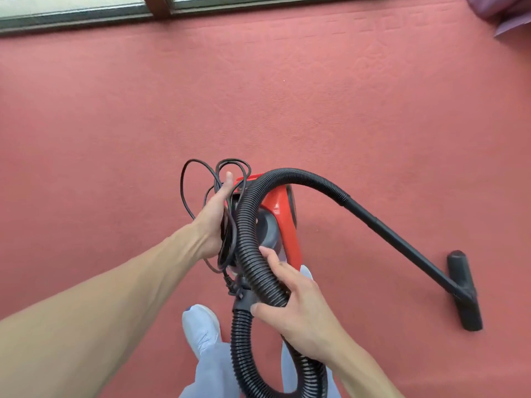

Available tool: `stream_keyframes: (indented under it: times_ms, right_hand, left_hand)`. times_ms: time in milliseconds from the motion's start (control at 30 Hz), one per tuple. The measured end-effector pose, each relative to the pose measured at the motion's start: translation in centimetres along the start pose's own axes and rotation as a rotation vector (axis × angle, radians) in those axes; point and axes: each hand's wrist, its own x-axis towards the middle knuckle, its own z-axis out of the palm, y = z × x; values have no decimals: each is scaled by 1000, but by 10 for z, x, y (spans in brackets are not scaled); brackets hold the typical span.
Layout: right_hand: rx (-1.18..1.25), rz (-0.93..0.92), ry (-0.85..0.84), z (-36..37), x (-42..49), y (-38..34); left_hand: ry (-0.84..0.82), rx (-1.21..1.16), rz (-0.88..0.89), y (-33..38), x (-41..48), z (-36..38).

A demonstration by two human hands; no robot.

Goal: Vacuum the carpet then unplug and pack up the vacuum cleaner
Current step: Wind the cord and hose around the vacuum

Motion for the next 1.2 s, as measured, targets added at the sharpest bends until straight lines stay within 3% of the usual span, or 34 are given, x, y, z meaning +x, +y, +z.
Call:
stream_keyframes:
  times_ms: [100, 233, 333, 400, 467, 567, 700, 800, 967, 1200]
  right_hand:
    - [-14, -16, -58, 0, -10, 8]
    - [176, 32, -208, 7, -4, 0]
    - [409, 178, 95, -8, 24, 8]
    - [809, 377, 311, -26, 54, 24]
    - [1192, 503, 379, -39, 83, 37]
    - [1434, 557, 490, -55, 125, 58]
    - [1439, 522, 749, -81, 154, 76]
    - [1353, 617, 979, -101, 151, 97]
    - [1313, 705, 911, -84, 135, 103]
    - [1325, 629, 936, -42, 125, 65]
  left_hand:
    - [-13, 154, 13, 2, -5, 1]
    - [130, 346, 45, 10, -8, -7]
    - [141, 439, 71, 10, -12, -19]
    - [112, 495, 95, 12, -19, -26]
    - [61, 544, 108, 18, -29, -32]
    - [-36, 627, 117, 28, -48, -37]
    - [-195, 725, 131, 33, -72, -61]
    - [-290, 832, 139, 35, -83, -77]
    - [-272, 836, 136, 30, -81, -83]
    - [-72, 706, 129, 18, -84, -95]
